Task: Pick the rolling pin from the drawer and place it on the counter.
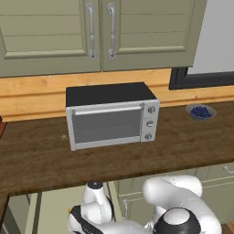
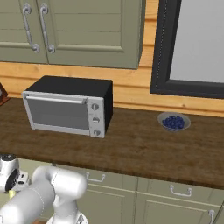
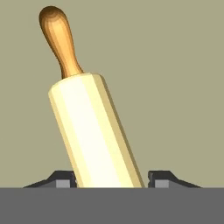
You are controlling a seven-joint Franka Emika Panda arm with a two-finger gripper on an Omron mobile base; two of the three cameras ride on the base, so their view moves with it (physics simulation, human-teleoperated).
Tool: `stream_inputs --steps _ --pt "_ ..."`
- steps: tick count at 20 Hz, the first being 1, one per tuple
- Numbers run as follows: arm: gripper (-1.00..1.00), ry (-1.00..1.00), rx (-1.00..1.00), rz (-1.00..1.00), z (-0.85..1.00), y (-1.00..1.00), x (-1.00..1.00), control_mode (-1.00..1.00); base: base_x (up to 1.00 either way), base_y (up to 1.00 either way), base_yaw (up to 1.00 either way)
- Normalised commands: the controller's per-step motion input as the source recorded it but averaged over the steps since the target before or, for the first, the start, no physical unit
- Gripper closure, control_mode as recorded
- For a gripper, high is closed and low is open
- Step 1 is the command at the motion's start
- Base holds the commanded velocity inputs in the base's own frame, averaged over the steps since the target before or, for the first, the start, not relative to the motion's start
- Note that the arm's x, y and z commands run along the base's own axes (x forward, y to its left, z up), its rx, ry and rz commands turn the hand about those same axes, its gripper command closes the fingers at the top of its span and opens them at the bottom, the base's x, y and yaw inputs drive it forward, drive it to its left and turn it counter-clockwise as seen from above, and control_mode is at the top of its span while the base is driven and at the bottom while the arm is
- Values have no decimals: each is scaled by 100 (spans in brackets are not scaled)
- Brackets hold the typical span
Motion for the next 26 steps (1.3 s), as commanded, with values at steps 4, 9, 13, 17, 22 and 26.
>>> stream_inputs --steps 4,9,13,17,22,26 --pt "100 -2 0 0 54 4 -14 -100 0 0 0" --pt "100 -1 0 0 100 9 -37 -100 0 0 0" --pt "100 0 0 -1 100 16 -10 -100 0 0 0" --pt "100 0 -1 -14 100 6 10 -100 0 0 0" --pt "100 1 0 -21 100 -32 54 -100 0 0 0" --pt "100 1 0 -20 98 -42 71 -100 0 0 0"
